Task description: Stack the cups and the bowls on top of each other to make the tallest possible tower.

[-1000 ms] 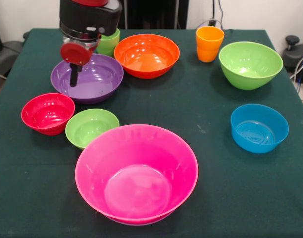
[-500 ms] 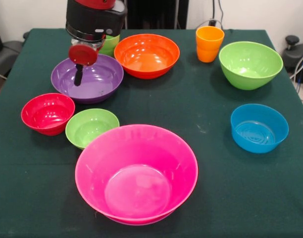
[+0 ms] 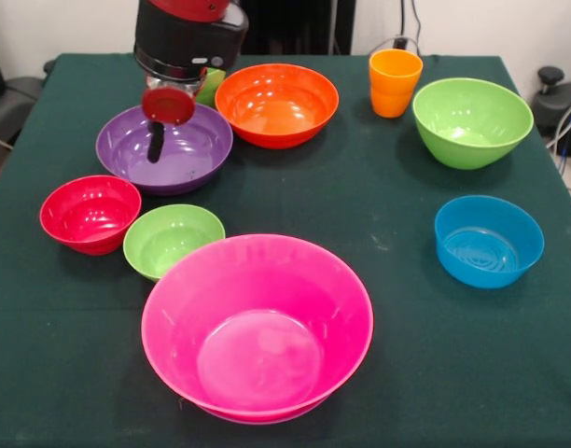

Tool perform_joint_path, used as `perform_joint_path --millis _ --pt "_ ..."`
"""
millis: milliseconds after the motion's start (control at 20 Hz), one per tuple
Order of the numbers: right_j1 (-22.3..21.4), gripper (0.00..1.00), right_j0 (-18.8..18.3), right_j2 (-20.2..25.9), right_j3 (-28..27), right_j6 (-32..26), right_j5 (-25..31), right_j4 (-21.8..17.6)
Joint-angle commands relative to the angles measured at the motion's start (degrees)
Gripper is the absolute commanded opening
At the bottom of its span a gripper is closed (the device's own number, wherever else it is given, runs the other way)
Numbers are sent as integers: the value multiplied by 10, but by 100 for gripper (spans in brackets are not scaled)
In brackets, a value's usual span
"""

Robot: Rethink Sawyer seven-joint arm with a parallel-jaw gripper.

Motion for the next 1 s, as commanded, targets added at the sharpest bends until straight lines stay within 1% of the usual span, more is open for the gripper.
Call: perform_joint_path --millis 50,150,300,450,650,1000 --pt "12 100 -44 117 24 -91 38 33" --pt "9 100 -53 127 29 -77 48 52" --pt "7 100 -29 110 28 -23 59 76" --pt "10 100 -31 108 32 0 61 105" --pt "10 100 -19 95 30 13 72 131" --pt "10 100 9 71 33 63 85 197"
